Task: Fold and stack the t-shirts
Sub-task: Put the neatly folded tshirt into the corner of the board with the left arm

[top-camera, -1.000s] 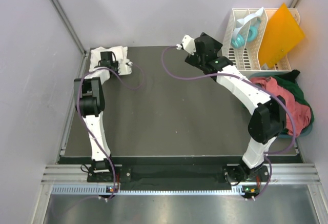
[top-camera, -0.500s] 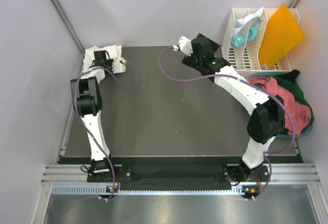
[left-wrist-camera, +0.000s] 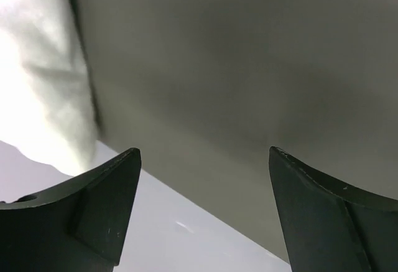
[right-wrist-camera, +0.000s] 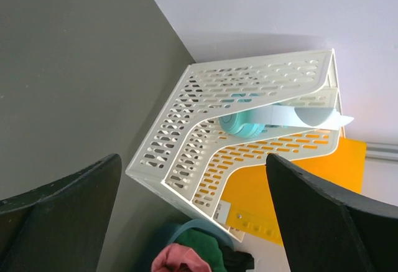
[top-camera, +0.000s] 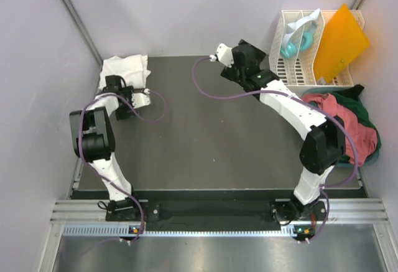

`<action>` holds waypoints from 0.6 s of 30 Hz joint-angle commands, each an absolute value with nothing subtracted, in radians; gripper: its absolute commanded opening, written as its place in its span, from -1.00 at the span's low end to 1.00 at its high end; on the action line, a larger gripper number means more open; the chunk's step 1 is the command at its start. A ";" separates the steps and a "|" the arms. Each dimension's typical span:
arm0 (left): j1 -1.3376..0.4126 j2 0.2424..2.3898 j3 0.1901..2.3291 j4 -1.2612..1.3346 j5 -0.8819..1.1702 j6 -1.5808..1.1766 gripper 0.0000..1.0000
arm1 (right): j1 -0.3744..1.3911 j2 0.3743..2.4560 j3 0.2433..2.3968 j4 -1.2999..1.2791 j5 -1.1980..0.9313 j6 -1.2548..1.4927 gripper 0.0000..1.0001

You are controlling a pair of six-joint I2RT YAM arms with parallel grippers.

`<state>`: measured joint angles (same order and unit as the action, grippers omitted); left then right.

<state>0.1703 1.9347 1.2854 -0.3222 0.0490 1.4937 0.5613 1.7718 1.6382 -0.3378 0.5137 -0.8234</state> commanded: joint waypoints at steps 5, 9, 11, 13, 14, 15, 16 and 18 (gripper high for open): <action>0.153 1.567 1.419 -0.678 0.364 0.846 0.75 | 0.571 1.684 1.753 -0.682 0.172 -0.622 1.00; 0.141 1.389 1.483 -0.704 0.504 0.485 0.82 | 0.568 1.695 1.890 -0.871 0.118 -0.448 0.99; 0.138 1.327 1.464 -0.674 0.537 0.422 0.98 | 0.561 1.662 1.893 -0.888 0.124 -0.408 1.00; 0.135 1.249 1.422 -0.605 0.470 0.329 0.98 | 0.554 1.585 1.865 -0.852 0.132 -0.402 1.00; 0.133 1.232 1.413 -0.592 0.441 0.293 0.98 | 0.552 1.563 1.861 -0.845 0.149 -0.394 0.99; 0.132 1.215 1.407 -0.586 0.402 0.284 0.98 | 0.552 1.540 1.870 -0.847 0.179 -0.390 0.99; 0.132 1.210 1.411 -0.587 0.375 0.273 0.98 | 0.549 1.529 1.871 -0.850 0.187 -0.390 1.00; 0.132 1.198 1.405 -0.591 0.322 0.281 0.98 | 0.542 1.505 1.862 -0.850 0.195 -0.405 0.99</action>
<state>0.1341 1.1862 1.4445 -0.6106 0.4110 0.4141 0.5537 1.6028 1.8336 -0.8387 0.1722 -0.4473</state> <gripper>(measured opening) 0.990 0.996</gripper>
